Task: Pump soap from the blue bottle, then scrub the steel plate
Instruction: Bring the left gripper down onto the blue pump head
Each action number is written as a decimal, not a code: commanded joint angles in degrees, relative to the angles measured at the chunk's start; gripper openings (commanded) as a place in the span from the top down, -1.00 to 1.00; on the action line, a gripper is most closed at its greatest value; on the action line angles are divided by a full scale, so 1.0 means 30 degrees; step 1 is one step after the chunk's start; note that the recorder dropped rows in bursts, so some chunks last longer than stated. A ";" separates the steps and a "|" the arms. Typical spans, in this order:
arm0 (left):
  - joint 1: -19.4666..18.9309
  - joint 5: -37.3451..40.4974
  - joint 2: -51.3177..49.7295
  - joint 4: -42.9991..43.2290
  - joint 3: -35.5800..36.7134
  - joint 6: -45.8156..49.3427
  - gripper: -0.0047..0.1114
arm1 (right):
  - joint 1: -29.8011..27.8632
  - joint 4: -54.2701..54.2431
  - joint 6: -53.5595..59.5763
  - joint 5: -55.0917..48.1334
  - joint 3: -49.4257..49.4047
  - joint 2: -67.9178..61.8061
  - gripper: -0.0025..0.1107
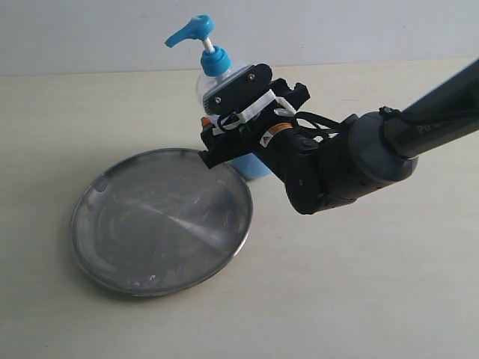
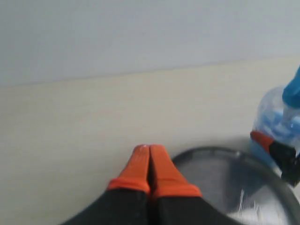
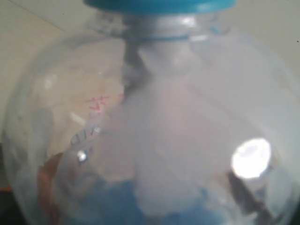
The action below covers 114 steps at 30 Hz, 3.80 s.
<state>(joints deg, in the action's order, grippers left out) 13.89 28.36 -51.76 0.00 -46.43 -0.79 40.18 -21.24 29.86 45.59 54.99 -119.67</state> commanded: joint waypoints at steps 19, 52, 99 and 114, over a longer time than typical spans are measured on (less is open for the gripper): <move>0.2004 0.6755 -0.8875 -0.7551 -0.8970 0.6263 0.92 | 0.0001 0.0287 0.0069 0.1271 0.0117 0.0203 0.96; 0.4720 0.8264 -1.6862 -0.8019 -1.7230 0.6190 0.92 | 0.0001 0.0287 0.0066 0.0865 0.0117 0.0203 0.96; 0.4720 0.8725 -1.7305 -0.6560 -1.7230 0.5262 0.92 | 0.0001 0.0712 0.0036 0.0856 0.0117 0.0203 0.96; 0.4720 0.9470 -1.8162 -0.6563 -1.7193 0.5262 0.92 | 0.0001 0.0753 0.0036 0.0856 0.0117 0.0203 0.96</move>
<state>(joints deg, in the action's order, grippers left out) 27.83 53.55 -104.09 -19.75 -98.52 15.32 40.18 -20.56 29.51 45.48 54.99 -119.67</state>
